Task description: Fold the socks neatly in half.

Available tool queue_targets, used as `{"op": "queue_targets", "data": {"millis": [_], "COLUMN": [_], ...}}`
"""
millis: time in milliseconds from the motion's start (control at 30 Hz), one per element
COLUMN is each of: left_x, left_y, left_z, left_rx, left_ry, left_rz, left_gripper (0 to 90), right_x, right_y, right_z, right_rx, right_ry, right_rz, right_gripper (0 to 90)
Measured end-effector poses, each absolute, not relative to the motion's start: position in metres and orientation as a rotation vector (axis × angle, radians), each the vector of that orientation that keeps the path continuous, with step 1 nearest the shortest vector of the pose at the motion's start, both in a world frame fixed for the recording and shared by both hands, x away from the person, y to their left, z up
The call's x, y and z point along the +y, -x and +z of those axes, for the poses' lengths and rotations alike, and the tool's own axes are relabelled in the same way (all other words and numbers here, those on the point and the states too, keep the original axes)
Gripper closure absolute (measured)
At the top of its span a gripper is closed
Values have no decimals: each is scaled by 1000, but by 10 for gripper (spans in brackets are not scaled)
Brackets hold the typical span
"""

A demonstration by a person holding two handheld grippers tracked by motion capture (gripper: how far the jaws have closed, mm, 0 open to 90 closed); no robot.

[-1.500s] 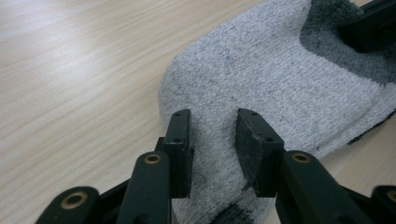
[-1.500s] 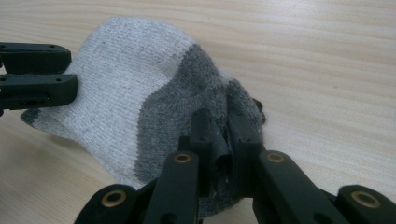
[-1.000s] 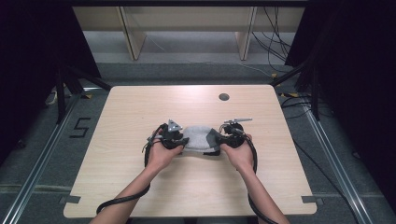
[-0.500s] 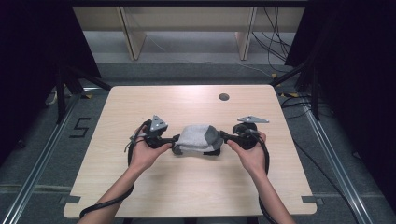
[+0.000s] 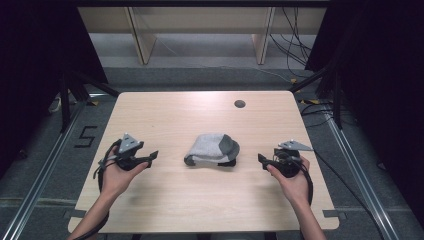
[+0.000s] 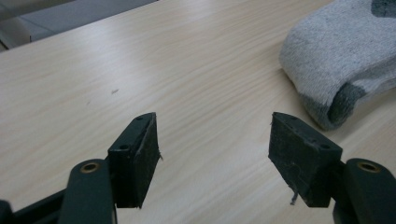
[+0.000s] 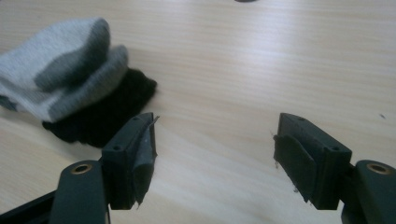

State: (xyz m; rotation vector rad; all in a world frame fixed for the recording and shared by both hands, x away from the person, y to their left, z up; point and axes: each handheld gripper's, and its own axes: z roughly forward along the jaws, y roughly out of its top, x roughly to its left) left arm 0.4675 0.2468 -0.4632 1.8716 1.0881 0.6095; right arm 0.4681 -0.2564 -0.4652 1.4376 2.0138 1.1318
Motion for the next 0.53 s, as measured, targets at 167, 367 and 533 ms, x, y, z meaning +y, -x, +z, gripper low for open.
{"op": "queue_targets", "data": {"millis": [167, 367, 533], "left_x": [270, 283, 284], "left_y": [-446, -423, -413], "left_z": [-484, -504, -508], "left_rx": [1151, 1214, 1237], "left_ry": [-1805, -1725, -1656], "left_rz": [598, 600, 582], "left_gripper": [325, 323, 323], "right_x": [-272, -279, -276], "right_y": [-452, -436, -431], "right_z": [-480, -499, -505], "right_rx": [1994, 1978, 1963], "right_ry": [-1481, -1487, -1424], "right_rz": [1113, 1083, 1054], "right_gripper": [291, 281, 269]}}
